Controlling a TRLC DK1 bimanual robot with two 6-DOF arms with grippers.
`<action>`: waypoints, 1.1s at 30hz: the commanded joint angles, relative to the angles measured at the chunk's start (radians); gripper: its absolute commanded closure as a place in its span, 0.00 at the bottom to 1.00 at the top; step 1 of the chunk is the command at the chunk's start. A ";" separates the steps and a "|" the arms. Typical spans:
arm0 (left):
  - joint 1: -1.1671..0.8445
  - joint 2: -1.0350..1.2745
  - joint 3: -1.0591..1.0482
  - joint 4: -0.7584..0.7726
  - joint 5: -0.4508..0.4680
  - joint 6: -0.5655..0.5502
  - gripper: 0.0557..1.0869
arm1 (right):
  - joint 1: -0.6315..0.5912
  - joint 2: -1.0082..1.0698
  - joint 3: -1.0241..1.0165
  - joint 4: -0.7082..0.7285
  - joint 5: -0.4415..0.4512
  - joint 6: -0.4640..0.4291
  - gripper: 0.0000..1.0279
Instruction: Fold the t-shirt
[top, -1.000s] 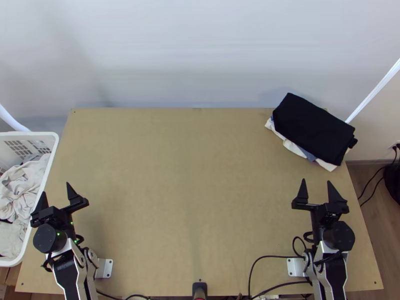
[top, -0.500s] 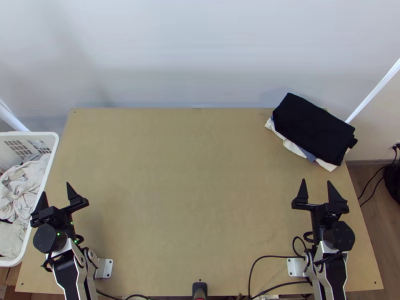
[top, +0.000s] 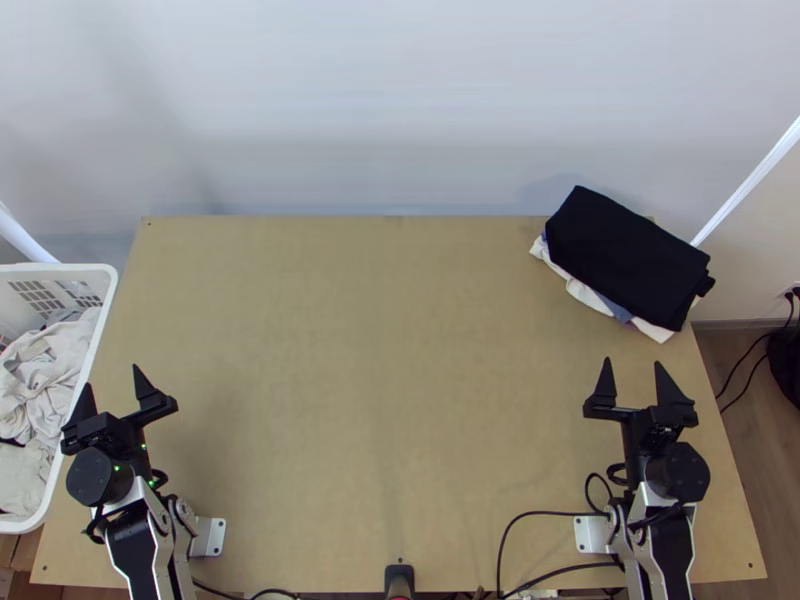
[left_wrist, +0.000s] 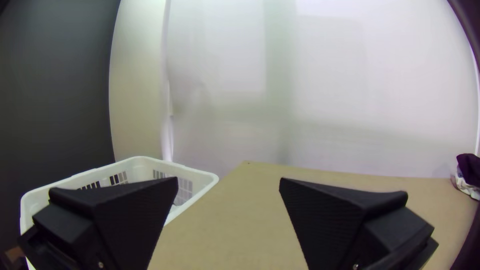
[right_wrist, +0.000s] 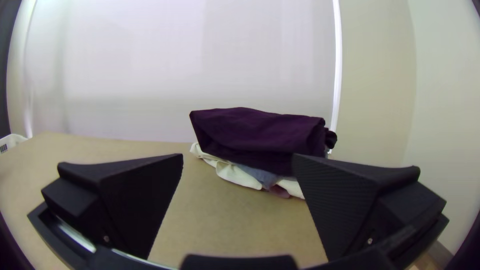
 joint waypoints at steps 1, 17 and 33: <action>0.005 -0.006 -0.038 -0.024 0.005 0.018 0.04 | -0.006 -0.005 -0.007 -0.012 0.004 -0.020 0.04; 0.140 -0.009 -0.026 -0.004 -0.001 0.039 0.04 | -0.006 -0.005 -0.007 -0.014 0.004 -0.020 0.04; 0.222 0.491 0.668 -0.377 0.006 -0.157 0.04 | -0.006 -0.005 -0.007 -0.014 0.004 -0.020 0.04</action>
